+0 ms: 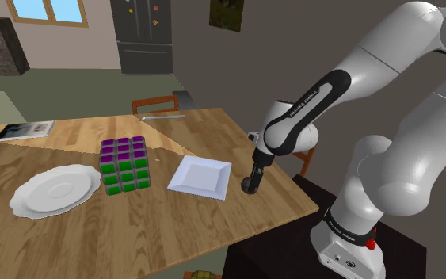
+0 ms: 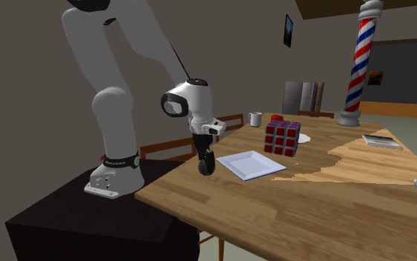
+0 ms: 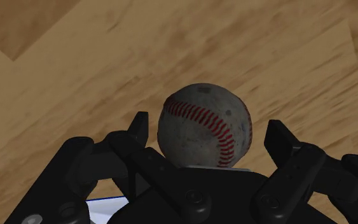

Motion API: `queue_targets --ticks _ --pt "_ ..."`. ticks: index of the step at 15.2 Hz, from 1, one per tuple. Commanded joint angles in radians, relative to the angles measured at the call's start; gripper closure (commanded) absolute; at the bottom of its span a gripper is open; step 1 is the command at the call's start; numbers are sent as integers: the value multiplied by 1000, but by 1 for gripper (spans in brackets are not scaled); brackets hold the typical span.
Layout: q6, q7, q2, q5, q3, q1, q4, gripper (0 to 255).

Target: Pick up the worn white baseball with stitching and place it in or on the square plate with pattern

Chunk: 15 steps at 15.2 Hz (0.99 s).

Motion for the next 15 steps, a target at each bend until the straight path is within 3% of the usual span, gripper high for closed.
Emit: queue_targets --ticks 1,5,6,15 --pt "5 -4 5 5 -2 4 1 0" --pt "4 -4 4 5 -2 4 0 0" --pt "4 -4 4 5 -2 4 0 255" --pt "5 -4 5 5 -2 4 1 255"
